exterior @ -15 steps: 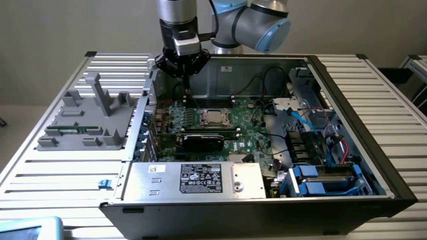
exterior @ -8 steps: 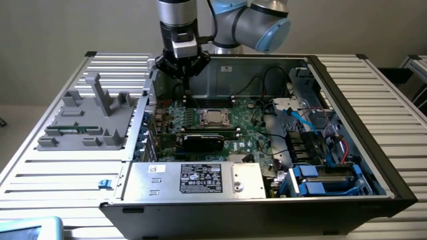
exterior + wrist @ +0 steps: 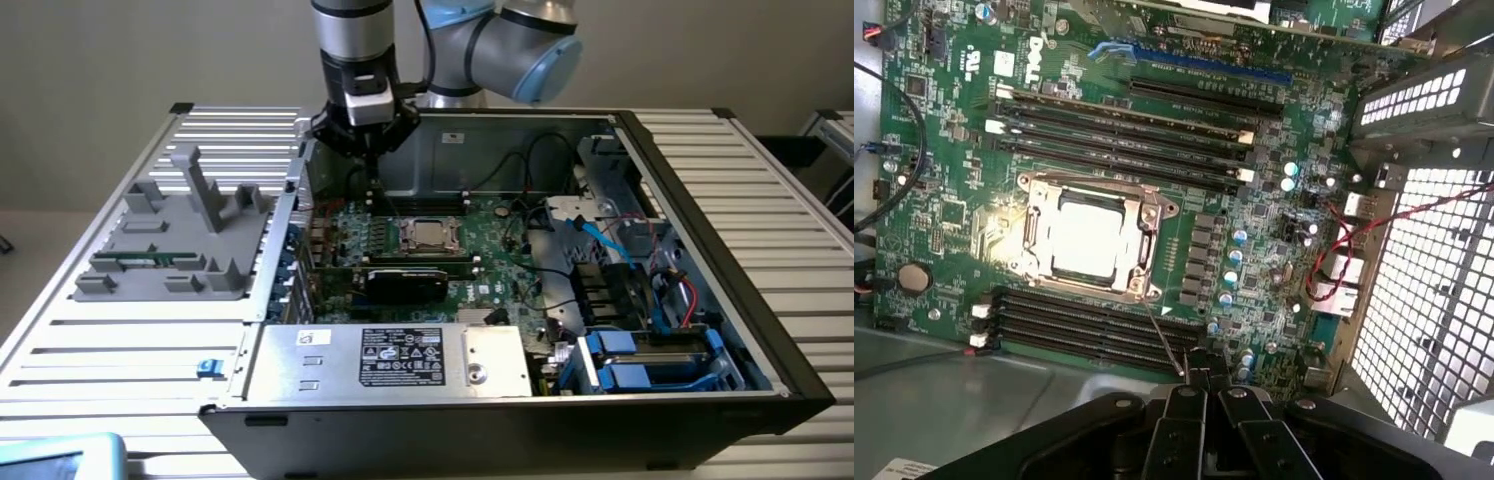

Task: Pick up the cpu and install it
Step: 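Install the first cpu locking lever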

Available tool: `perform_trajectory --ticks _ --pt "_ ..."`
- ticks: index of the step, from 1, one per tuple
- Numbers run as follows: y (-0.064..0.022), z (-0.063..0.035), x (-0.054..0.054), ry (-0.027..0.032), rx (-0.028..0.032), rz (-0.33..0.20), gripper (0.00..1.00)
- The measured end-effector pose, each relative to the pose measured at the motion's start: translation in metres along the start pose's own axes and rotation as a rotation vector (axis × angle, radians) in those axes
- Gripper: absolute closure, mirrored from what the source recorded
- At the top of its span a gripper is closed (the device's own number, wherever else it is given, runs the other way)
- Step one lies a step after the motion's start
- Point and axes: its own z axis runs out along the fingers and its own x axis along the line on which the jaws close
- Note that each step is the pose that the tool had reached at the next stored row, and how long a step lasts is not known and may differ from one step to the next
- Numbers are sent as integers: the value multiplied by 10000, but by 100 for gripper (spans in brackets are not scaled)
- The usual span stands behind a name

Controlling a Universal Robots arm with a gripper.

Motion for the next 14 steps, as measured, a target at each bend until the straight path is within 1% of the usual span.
perform_trajectory --ticks 1,4,6,10,14 --pt "4 9 -1 -6 32 4 89" --pt "11 33 -3 -14 168 18 89" --pt "15 50 -4 -23 242 31 89" --pt "26 88 -7 -72 320 64 89" --pt "34 133 -9 -94 390 115 89"
